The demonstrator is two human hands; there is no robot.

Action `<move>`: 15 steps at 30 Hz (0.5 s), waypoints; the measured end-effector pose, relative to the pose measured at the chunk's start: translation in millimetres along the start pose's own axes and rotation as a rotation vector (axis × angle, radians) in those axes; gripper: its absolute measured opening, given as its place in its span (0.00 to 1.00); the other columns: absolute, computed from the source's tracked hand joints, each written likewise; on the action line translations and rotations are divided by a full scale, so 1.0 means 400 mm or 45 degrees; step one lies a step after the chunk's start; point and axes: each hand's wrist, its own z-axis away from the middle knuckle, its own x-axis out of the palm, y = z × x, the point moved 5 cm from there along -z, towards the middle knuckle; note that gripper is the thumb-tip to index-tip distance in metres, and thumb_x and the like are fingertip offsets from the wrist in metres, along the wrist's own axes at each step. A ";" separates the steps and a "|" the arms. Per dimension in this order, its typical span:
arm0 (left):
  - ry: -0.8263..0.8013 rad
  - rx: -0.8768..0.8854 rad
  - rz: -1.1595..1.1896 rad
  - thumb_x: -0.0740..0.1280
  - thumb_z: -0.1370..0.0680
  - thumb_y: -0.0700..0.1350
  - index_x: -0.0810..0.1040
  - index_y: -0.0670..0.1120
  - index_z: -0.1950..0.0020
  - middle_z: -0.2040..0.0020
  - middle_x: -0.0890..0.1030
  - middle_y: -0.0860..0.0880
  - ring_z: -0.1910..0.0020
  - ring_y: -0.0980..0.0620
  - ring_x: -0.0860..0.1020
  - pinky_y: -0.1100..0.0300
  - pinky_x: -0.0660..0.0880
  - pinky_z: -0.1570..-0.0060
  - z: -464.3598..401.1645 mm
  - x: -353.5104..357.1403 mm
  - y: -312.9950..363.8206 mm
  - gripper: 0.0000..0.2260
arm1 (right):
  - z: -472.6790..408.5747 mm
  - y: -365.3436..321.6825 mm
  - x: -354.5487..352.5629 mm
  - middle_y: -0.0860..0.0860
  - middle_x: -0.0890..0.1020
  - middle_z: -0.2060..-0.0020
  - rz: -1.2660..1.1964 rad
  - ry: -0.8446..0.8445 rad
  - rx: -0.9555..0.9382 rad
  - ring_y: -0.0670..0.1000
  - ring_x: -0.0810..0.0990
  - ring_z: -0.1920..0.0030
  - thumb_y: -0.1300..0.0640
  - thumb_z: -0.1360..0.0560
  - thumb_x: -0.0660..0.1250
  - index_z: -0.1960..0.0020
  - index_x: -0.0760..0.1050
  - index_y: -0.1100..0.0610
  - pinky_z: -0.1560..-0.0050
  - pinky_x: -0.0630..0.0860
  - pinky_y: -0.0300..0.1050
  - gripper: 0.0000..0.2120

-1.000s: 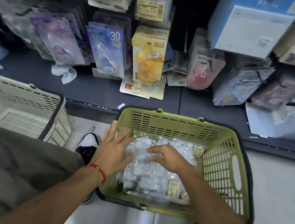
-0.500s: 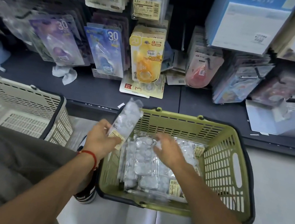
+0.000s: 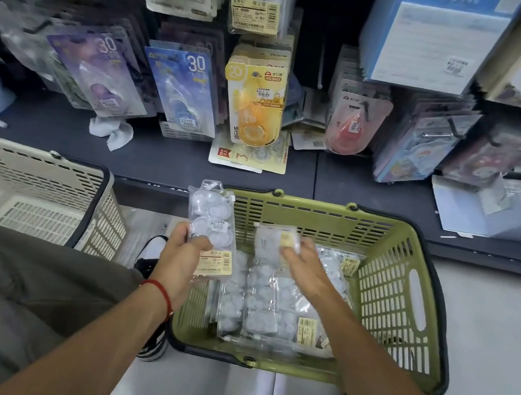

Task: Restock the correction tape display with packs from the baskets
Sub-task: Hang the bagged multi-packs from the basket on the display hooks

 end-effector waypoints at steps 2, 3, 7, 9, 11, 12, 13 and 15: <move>0.046 -0.039 -0.052 0.64 0.19 0.35 0.73 0.52 0.49 0.47 0.84 0.41 0.52 0.40 0.85 0.52 0.82 0.64 -0.004 0.015 -0.018 0.10 | 0.022 0.005 -0.066 0.53 0.81 0.40 -0.297 0.184 0.110 0.49 0.85 0.49 0.49 0.16 0.65 0.35 0.76 0.58 0.47 0.78 0.50 0.16; 0.050 -0.064 -0.074 0.64 0.19 0.35 0.73 0.52 0.49 0.47 0.84 0.40 0.51 0.39 0.85 0.53 0.80 0.66 -0.003 0.027 -0.030 0.10 | 0.034 0.009 -0.096 0.55 0.83 0.45 -0.452 0.277 0.122 0.48 0.87 0.56 0.53 0.17 0.67 0.39 0.78 0.61 0.47 0.80 0.52 0.12; 0.033 -0.223 0.057 0.62 0.18 0.33 0.71 0.49 0.41 0.51 0.81 0.40 0.56 0.39 0.83 0.49 0.84 0.66 0.014 0.086 -0.089 0.12 | 0.081 0.000 -0.142 0.61 0.86 0.46 -0.956 0.257 0.032 0.57 0.89 0.53 0.68 0.22 0.72 0.38 0.77 0.62 0.49 0.86 0.58 0.14; 0.004 -0.302 0.157 0.60 0.18 0.34 0.70 0.49 0.42 0.50 0.79 0.39 0.53 0.37 0.83 0.39 0.83 0.52 0.027 0.121 -0.109 0.10 | 0.099 -0.010 -0.111 0.62 0.87 0.45 -0.990 0.079 0.046 0.59 0.88 0.49 0.69 0.23 0.73 0.35 0.78 0.61 0.51 0.86 0.54 0.18; -0.032 -0.349 0.296 0.57 0.18 0.35 0.69 0.49 0.44 0.48 0.79 0.38 0.47 0.35 0.81 0.37 0.80 0.47 0.042 0.147 -0.113 0.10 | 0.110 -0.020 -0.056 0.62 0.87 0.46 -0.891 -0.073 0.086 0.60 0.88 0.48 0.68 0.23 0.74 0.36 0.79 0.63 0.50 0.86 0.53 0.16; -0.066 -0.366 0.368 0.56 0.20 0.35 0.70 0.47 0.42 0.45 0.80 0.36 0.45 0.34 0.81 0.39 0.80 0.48 0.047 0.157 -0.113 0.10 | 0.112 -0.021 -0.030 0.61 0.88 0.48 -0.769 -0.103 0.109 0.59 0.88 0.49 0.65 0.23 0.75 0.38 0.80 0.63 0.50 0.86 0.52 0.14; -0.106 -0.379 0.413 0.56 0.21 0.36 0.71 0.44 0.38 0.41 0.81 0.35 0.43 0.34 0.81 0.41 0.80 0.48 0.050 0.164 -0.114 0.13 | 0.111 -0.022 -0.006 0.58 0.89 0.51 -0.593 -0.113 0.123 0.55 0.88 0.52 0.61 0.23 0.77 0.41 0.82 0.63 0.52 0.85 0.49 0.13; -0.146 -0.352 0.413 0.58 0.20 0.39 0.71 0.45 0.30 0.36 0.82 0.36 0.41 0.36 0.82 0.42 0.80 0.46 0.051 0.163 -0.115 0.18 | 0.100 -0.021 0.026 0.49 0.86 0.60 -0.182 -0.119 0.130 0.46 0.82 0.62 0.51 0.25 0.80 0.47 0.85 0.60 0.62 0.79 0.43 0.14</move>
